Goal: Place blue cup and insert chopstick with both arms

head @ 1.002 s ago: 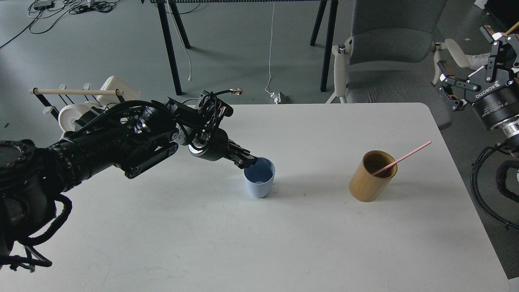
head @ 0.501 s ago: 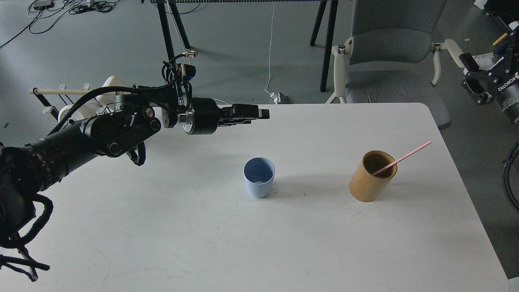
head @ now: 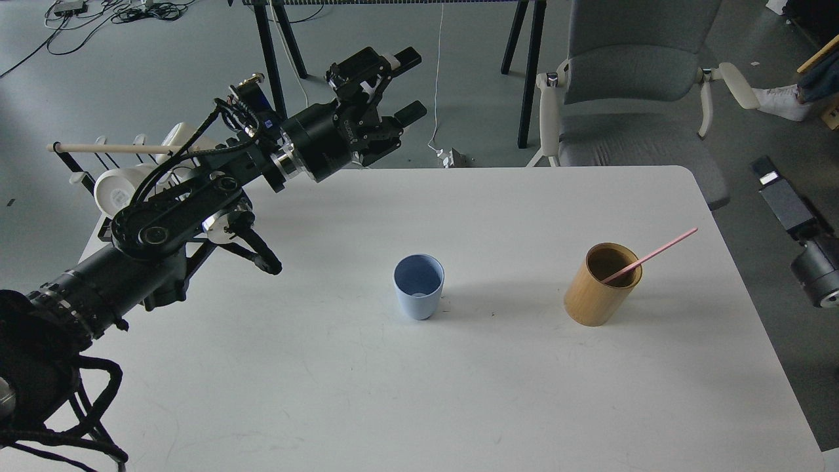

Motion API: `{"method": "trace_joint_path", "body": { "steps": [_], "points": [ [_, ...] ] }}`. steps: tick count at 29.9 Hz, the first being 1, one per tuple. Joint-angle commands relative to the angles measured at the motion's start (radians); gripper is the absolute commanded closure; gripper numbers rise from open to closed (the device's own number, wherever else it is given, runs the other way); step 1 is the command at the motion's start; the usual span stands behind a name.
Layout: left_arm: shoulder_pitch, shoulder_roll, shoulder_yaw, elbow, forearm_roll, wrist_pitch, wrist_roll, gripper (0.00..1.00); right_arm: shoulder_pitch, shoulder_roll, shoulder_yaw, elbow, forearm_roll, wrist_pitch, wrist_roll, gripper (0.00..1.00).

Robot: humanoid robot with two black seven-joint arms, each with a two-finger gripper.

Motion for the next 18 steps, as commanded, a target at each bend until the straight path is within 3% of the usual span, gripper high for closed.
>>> {"method": "trace_joint_path", "body": {
  "steps": [1, 12, 18],
  "points": [
    [0.014, -0.012, -0.003, -0.001, 0.001, 0.0, 0.0, 0.09, 0.003, 0.035, -0.039, -0.008, -0.038, -0.001, 0.0, 0.04],
    [0.044, -0.006, -0.001, 0.006, 0.001, 0.0, 0.0, 0.08, 0.036, 0.145, -0.116, -0.112, -0.1, -0.001, 0.0, 0.08],
    [0.057, -0.009, -0.001, 0.007, 0.001, 0.0, 0.0, 0.08, 0.089, 0.193, -0.186, -0.121, -0.1, -0.001, 0.0, 0.37]
  ]
}}
